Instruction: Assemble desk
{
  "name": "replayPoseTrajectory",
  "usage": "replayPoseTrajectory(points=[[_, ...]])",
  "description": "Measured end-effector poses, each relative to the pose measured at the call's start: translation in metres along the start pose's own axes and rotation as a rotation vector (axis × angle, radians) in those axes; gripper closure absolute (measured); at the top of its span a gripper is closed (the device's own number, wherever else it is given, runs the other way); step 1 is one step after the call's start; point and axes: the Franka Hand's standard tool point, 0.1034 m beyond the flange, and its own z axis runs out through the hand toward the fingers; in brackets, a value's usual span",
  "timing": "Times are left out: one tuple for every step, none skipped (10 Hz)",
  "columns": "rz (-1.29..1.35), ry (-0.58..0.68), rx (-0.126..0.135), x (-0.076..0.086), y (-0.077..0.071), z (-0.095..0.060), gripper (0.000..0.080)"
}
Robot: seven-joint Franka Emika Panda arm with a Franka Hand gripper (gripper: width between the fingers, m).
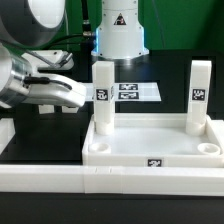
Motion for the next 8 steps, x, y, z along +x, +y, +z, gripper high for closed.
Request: replayPoseTrajectory(points=[[0.001,0.001,0.000,0.001,0.001,0.000,0.0151],[0.001,0.002,-0.001,0.001,0.000,0.001,0.0151],[0.004,-0.010,-0.002,-0.002,0.000,0.009,0.0151],[0.008,-0.028,-0.001,-0.007,0.000,0.017,0.0151],[0.021,-0.043,-0.001,-0.010,0.000,0.024,0.0151],[0.035,-0.051,-0.001,-0.011,0.001,0.028,0.0151],[0.033,-0.049,-0.001,-0.011,0.001,0.027,0.0151],[0.034,-0.050,-0.001,-0.011,0.001,0.028,0.0151]])
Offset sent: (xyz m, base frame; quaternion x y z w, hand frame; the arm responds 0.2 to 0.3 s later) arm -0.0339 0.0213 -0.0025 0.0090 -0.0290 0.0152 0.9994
